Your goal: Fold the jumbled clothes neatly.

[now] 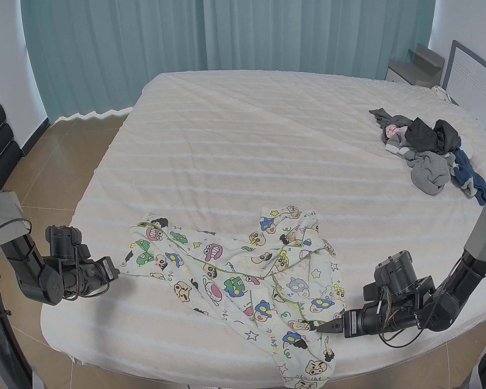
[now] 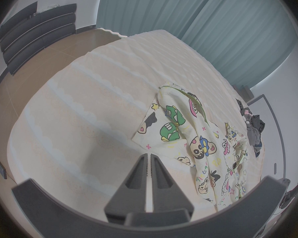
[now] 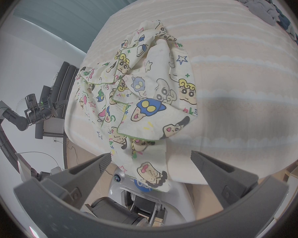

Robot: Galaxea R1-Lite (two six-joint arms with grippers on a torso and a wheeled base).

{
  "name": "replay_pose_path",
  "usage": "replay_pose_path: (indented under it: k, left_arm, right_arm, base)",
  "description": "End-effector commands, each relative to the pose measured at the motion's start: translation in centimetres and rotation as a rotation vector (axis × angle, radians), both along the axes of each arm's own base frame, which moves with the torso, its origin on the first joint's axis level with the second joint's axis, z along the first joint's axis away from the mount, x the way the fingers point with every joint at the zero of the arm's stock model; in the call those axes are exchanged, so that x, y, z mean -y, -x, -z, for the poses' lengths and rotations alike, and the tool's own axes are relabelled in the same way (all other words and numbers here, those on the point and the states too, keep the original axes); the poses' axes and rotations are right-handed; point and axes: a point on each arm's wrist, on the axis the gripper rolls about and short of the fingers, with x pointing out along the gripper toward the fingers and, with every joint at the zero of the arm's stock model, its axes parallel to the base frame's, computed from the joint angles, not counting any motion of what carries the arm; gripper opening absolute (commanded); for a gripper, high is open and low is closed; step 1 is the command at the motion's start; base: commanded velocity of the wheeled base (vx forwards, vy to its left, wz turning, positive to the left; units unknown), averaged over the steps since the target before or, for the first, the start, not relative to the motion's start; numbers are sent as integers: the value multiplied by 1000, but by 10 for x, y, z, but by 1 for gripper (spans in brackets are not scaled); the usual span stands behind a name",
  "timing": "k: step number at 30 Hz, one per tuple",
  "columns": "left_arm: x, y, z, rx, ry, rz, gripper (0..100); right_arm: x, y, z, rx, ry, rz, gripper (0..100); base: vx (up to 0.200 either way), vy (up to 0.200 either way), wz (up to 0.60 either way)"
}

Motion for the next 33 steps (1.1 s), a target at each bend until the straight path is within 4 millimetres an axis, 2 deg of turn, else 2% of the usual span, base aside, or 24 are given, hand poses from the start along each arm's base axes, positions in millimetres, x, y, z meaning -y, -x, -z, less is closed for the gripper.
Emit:
replay_pose_path:
  k: [1, 5, 6, 7, 11, 15, 21, 27, 33]
  left_arm:
    - [1, 2, 5, -19, 8, 5, 0]
    - [1, 9, 8, -33, 18, -6, 0]
    - [1, 9, 8, -33, 18, -6, 0]
    - [1, 13, 9, -33, 37, -17, 0]
    - [5, 29, 10, -22, 122, 13, 0]
    - [8, 41, 11, -11, 218, 56, 0]
    - [11, 52, 7, 22, 399, 74, 0]
    - [11, 60, 5, 73, 407, 97, 0]
    - [12, 68, 21, 64, 402, 96, 0]
  right_arm:
    - [-7, -28, 9, 25, -24, 46, 100]
    - [-2, -65, 5, 71, -54, 148, 100]
    - [-2, -65, 5, 71, -54, 148, 100]
    - [1, -79, 2, 87, -52, 178, 100]
    - [12, -99, -3, 89, -45, 221, 100]
    - [20, -117, 2, 111, -11, 208, 100]
    - [14, -129, 24, 89, 14, 179, 100]
    - [11, -132, 29, 79, 18, 173, 100]
    - [-2, -136, 31, 83, 10, 140, 100]
  base:
    - [0, 0, 0]
    - [0, 0, 0]
    - [0, 0, 0]
    - [0, 0, 0]
    - [0, 0, 0]
    - [0, 0, 0]
    - [0, 0, 0]
    - [0, 0, 0]
    - [0, 0, 0]
